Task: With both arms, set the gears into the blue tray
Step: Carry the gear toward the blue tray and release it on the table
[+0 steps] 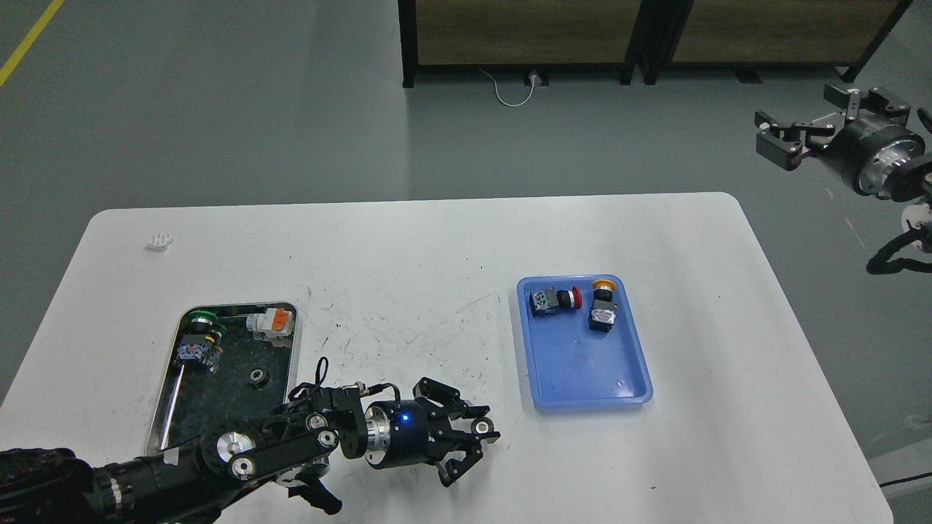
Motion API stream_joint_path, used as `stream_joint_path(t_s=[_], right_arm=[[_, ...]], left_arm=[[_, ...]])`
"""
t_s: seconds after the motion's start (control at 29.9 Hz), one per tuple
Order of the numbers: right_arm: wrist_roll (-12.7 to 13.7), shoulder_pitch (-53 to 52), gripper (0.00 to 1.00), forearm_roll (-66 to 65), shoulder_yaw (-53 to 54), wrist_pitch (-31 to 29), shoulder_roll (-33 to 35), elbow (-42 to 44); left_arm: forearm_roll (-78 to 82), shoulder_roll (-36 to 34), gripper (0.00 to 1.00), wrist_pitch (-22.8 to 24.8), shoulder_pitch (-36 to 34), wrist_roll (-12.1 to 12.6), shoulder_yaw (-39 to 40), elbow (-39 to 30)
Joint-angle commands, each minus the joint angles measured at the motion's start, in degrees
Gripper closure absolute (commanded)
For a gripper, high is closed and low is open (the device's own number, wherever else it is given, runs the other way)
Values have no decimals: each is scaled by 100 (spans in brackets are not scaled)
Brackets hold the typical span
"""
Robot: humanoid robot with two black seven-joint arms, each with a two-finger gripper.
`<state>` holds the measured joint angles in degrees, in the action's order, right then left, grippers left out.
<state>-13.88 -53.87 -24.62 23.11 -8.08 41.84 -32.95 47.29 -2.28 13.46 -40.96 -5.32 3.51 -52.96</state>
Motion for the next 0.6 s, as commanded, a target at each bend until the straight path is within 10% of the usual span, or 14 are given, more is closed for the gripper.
stream_joint_path(t_s=[0.0,0.57], right_arm=[[0,0,0,-8,0,-1,0,-1],[0,17,0,-8,-26,-27,-9,-18]], left_arm=[[-1,9,78,-10,9,-13,-35,66],[-237,-105,3,-397,-52,-13,342,172]])
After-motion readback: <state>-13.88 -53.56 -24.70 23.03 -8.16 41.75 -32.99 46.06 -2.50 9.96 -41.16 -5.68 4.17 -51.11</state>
